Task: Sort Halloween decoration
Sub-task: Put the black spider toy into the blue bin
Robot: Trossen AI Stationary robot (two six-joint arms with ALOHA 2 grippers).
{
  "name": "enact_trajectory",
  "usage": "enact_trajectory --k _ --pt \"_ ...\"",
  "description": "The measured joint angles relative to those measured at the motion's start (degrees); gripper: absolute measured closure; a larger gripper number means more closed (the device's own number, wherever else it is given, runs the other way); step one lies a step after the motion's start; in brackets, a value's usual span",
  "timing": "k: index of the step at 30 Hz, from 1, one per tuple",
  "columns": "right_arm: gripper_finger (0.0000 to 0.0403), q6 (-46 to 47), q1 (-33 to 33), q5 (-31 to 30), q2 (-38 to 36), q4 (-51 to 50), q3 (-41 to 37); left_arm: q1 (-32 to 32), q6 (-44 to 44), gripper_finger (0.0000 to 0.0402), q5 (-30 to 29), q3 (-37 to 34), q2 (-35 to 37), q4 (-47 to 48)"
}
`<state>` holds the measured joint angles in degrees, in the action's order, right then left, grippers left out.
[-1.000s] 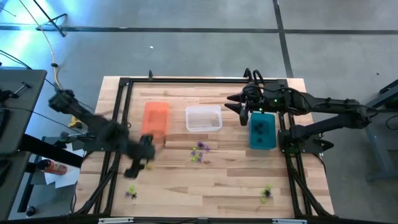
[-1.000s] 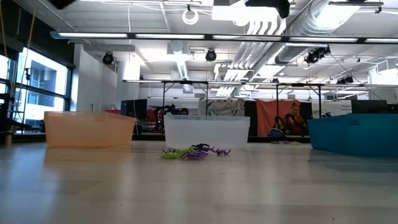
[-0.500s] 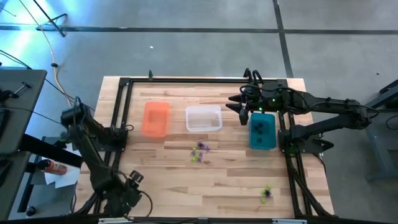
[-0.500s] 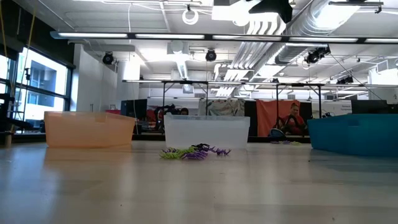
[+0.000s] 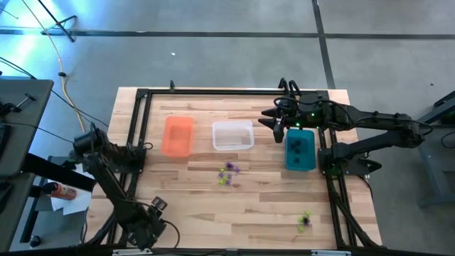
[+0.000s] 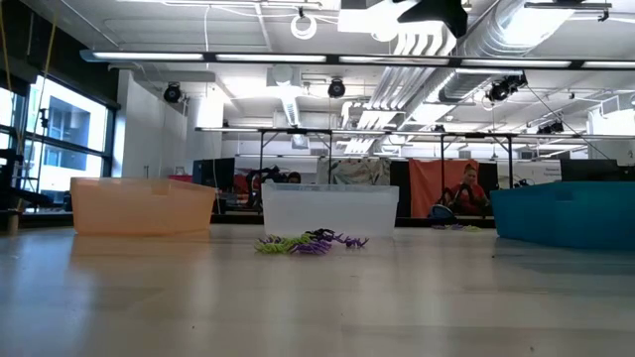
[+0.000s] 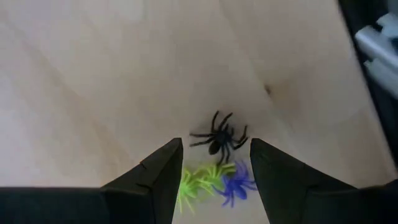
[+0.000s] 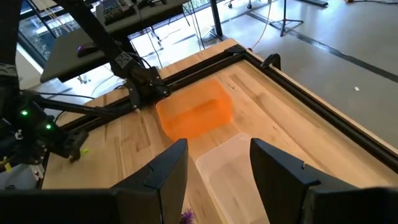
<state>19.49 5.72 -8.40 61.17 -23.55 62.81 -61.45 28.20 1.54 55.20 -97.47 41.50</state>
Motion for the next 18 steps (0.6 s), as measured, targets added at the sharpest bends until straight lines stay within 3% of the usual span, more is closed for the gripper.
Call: enact_trajectory --k 13,18 --pt "0.0233 0.2 0.0 0.0 0.0 -1.1 0.0 0.1 2.7 0.0228 1.2 -5.2 1.2 -9.5" --pt "0.0233 0.2 0.0 0.0 0.0 -1.1 0.0 0.5 2.2 0.0276 1.5 -5.6 1.2 -10.1"
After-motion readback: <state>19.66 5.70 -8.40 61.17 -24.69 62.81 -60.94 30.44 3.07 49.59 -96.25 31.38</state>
